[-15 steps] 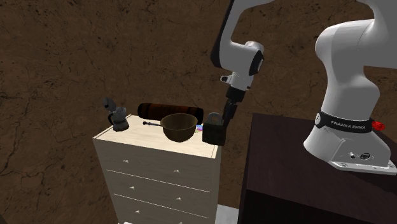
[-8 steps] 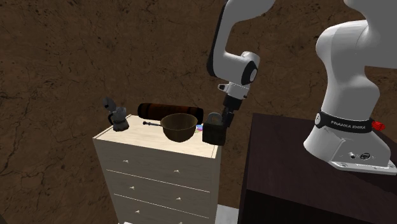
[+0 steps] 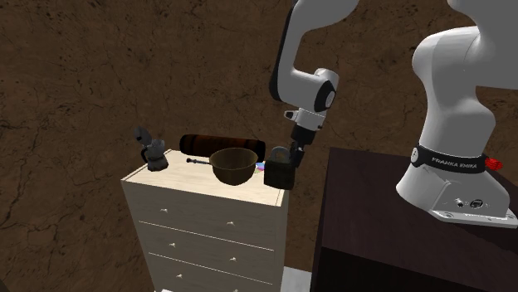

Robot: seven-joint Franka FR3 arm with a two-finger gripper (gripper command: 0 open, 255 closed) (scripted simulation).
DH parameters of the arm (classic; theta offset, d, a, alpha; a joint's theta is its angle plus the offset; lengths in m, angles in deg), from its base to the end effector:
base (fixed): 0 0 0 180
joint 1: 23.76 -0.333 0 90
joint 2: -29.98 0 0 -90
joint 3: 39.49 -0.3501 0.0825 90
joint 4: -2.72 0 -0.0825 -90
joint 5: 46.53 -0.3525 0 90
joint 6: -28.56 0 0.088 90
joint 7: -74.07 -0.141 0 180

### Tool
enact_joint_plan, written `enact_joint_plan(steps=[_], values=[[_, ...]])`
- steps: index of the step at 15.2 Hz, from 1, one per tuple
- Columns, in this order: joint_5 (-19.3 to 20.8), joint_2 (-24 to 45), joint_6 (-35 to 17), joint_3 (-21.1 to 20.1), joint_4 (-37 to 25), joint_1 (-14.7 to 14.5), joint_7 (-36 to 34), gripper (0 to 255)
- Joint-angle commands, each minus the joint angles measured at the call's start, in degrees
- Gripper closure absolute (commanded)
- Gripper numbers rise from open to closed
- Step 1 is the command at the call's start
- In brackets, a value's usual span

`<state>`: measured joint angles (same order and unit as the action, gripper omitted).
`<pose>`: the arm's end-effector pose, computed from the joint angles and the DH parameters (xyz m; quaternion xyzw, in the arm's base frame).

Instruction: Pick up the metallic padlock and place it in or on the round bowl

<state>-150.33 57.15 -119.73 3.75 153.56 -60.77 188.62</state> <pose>0.3557 -0.0818 0.1420 -0.9790 -0.1088 -0.1448 0.0935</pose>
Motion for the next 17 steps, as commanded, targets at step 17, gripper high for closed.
enact_joint_plan(steps=[17], values=[[11.73,-11.08,-6.2,4.48,3.86,-3.41,-8.33,255]])
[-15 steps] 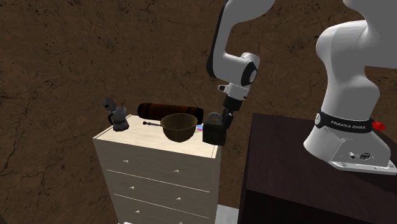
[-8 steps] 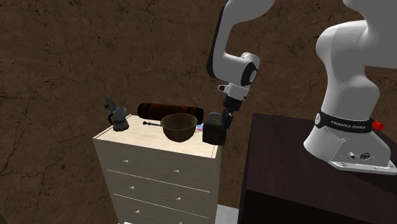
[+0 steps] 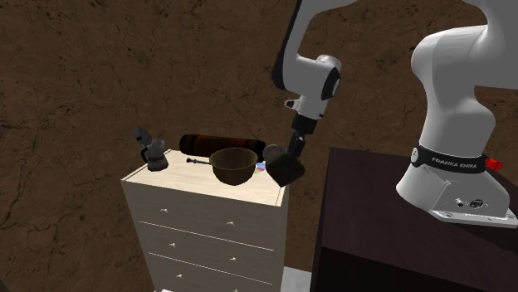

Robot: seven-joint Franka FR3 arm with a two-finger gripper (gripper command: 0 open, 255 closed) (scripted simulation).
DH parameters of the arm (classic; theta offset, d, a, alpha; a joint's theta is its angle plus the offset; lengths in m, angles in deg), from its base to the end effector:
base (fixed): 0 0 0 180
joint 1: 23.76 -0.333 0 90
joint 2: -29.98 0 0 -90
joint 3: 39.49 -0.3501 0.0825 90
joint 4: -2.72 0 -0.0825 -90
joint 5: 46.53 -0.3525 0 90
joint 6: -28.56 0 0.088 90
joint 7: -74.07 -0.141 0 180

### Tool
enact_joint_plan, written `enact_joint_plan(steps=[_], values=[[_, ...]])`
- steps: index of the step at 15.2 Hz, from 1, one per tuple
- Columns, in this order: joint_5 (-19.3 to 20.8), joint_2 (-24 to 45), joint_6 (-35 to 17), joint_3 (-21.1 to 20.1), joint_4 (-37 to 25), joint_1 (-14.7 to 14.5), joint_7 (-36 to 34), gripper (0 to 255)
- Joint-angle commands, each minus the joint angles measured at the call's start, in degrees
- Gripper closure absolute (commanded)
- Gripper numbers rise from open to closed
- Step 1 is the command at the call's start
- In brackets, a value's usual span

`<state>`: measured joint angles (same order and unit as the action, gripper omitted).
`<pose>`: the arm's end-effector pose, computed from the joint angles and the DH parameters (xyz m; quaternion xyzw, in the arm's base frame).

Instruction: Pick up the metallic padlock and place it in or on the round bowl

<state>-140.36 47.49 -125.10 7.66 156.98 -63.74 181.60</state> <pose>0.3483 -0.0867 0.1814 -0.9789 -0.1089 -0.1449 0.0940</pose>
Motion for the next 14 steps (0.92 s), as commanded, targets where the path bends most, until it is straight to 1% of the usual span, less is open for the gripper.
enact_joint_plan(steps=[1,4,6,8,10,11,12,13,14], values=[[3.63,-2.98,-1.75,1.19,0.96,-0.91,-2.72,255],[10.23,-7.98,-4.72,3.18,2.64,-2.38,-7.75,255],[15.78,-11.69,-6.91,4.59,3.92,-3.33,-12.07,255],[22.88,-15.81,-9.32,5.96,5.43,-4.02,-17.64,255],[32.41,-20.37,-11.79,6.77,7.28,-3.68,-25.15,255],[38.17,-22.66,-12.81,6.44,8.29,-2.51,-29.7,255],[44.1,-24.73,-13.46,5.3,9.26,-0.38,-34.38,255],[49.65,-26.48,-13.66,3.5,10.09,2.44,-38.78,255],[54.38,-27.94,-13.47,1.22,10.74,5.64,-42.55,255]])
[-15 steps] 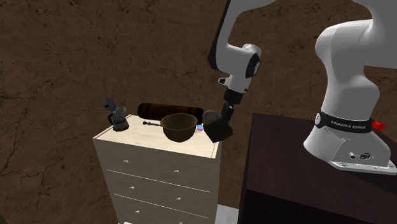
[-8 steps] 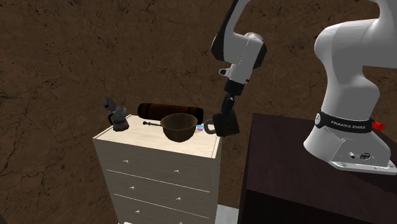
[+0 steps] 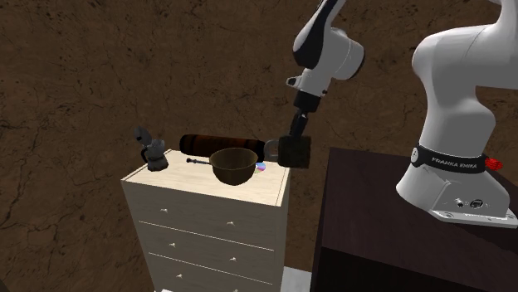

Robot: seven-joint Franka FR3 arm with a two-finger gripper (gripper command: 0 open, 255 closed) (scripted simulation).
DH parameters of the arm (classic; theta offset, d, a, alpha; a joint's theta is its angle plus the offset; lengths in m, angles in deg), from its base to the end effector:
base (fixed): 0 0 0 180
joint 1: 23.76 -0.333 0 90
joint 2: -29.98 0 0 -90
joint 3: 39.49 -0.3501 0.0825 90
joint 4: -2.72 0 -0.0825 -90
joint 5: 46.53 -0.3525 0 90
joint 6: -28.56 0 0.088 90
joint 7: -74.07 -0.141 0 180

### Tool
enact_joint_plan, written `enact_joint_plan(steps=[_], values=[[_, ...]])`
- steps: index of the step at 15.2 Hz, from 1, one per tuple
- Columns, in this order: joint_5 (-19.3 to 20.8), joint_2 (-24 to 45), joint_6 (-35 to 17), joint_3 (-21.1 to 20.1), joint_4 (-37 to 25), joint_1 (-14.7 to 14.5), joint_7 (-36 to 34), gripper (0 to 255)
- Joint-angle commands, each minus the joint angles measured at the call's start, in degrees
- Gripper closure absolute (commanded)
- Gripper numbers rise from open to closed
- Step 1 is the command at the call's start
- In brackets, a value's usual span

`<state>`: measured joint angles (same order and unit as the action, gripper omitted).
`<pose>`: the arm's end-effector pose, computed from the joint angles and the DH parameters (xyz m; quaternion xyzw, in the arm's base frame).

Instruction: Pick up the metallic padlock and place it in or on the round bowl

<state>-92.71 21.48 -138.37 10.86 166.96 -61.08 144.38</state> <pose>0.3299 -0.1052 0.2535 -0.9790 -0.1069 -0.1439 0.0965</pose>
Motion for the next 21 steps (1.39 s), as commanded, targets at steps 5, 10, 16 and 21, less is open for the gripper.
enact_joint_plan(steps=[5,10,16,21], values=[[21.47,-7.43,3.5,-12.9,2.21,17.07,-17.4,255],[29.48,-12.41,8.5,-19.27,2.28,25.16,-24.34,255],[18.58,-1.23,8.47,-15.8,-8.22,14.06,-21.24,255],[7.45,10.51,11.82,-15.43,-19.96,9.07,-16.96,255]])
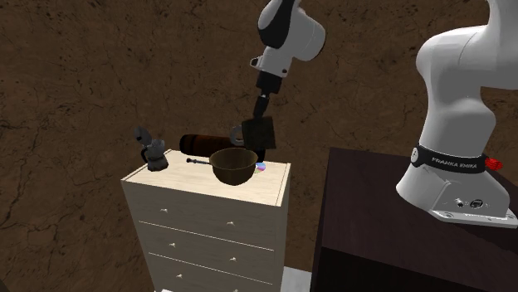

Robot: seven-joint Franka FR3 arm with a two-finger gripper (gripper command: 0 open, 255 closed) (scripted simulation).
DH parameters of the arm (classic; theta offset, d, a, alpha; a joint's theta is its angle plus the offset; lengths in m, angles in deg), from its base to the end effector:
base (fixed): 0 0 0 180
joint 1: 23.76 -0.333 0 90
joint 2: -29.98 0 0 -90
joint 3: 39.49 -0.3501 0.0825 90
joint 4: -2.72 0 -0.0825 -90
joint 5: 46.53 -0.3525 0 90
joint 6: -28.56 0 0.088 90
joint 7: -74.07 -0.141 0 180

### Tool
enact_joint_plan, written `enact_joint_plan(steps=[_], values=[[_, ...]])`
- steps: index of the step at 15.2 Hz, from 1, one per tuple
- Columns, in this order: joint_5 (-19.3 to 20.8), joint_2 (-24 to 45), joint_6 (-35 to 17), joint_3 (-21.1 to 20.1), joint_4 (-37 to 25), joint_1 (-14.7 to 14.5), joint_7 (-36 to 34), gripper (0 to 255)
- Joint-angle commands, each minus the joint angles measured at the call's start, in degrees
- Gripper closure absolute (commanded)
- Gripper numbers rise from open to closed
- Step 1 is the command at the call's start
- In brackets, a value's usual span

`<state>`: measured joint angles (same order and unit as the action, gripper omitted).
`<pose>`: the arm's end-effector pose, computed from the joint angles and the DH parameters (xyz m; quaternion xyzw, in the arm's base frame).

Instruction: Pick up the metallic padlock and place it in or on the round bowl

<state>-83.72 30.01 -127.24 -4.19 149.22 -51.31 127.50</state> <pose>0.4457 -0.0744 0.3071 -0.9791 -0.1093 -0.1442 0.0933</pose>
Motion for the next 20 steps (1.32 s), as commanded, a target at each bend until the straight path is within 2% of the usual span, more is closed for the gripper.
enact_joint_plan(steps=[1,2,14,20], values=[[-3.11,4.21,1.57,-0.77,-4.64,-0.87,0.31,255],[-4.99,7.39,2.91,-1.38,-8.19,-0.9,0.58,255],[-22.19,17.33,0.14,-7.74,-10.69,3.6,14.86,255],[-22.19,17.33,0.13,-7.76,-10.69,3.61,14.86,255]])
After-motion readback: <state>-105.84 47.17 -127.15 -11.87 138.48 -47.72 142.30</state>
